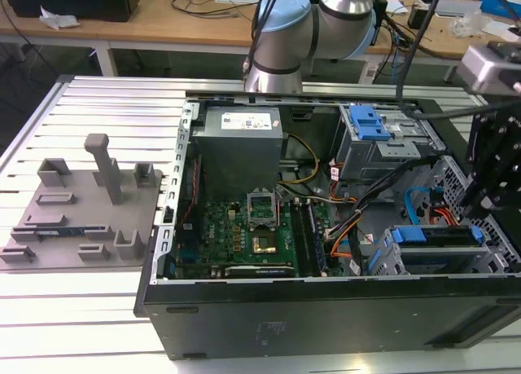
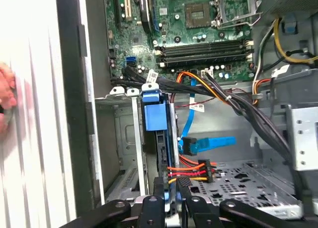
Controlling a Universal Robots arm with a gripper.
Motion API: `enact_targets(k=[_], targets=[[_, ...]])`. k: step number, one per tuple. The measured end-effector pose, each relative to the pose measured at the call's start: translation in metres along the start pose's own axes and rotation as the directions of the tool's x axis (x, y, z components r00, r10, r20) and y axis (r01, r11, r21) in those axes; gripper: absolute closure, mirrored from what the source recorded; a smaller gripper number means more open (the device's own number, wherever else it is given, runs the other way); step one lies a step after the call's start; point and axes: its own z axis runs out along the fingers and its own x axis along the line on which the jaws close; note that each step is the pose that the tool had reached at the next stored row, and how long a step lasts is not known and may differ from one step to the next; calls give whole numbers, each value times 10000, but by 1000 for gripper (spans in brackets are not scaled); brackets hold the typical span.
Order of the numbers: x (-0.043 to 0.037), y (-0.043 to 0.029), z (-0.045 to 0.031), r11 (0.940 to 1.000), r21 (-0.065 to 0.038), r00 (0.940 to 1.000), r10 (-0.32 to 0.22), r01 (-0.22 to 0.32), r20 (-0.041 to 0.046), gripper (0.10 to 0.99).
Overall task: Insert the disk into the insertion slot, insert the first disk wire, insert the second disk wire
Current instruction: 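Insert the first disk wire, then insert the second disk wire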
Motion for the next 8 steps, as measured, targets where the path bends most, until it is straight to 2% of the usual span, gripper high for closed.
enact_targets(k=[8], targets=[[-3,0,-1,10000,1,10000,1,-1,-2,843]])
